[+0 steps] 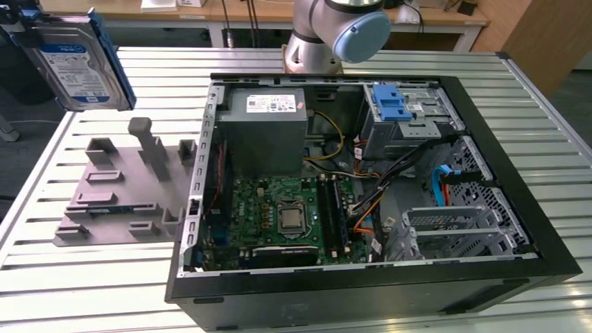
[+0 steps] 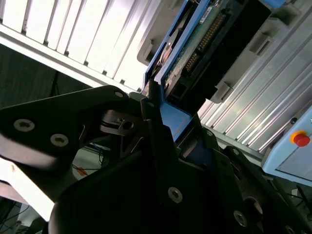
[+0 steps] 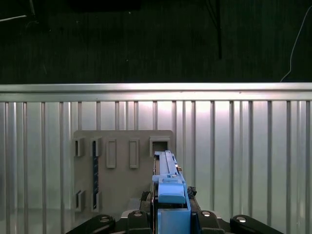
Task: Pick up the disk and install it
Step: 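Pick up the disk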
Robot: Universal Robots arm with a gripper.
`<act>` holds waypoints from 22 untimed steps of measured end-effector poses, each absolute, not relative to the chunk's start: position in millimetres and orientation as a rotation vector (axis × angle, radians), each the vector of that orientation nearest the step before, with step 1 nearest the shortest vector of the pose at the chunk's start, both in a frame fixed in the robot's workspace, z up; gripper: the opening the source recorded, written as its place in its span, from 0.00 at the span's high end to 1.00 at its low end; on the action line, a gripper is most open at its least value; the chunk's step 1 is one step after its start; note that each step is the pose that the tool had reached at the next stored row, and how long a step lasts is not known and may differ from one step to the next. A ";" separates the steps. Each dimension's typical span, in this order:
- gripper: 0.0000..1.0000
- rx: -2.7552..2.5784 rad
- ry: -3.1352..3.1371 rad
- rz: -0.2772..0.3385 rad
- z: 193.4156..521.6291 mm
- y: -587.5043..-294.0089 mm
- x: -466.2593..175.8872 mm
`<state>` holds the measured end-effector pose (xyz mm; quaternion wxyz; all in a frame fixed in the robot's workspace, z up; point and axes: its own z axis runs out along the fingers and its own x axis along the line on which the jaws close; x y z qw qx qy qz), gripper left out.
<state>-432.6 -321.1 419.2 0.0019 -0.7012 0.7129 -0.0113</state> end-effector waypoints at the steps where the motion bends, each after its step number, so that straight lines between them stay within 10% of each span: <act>1: 0.64 -2.200 2.237 -0.036 419.7 -320.9 -432.6; 22: 0.64 -2.200 2.237 -0.037 431.1 -318.5 -433.2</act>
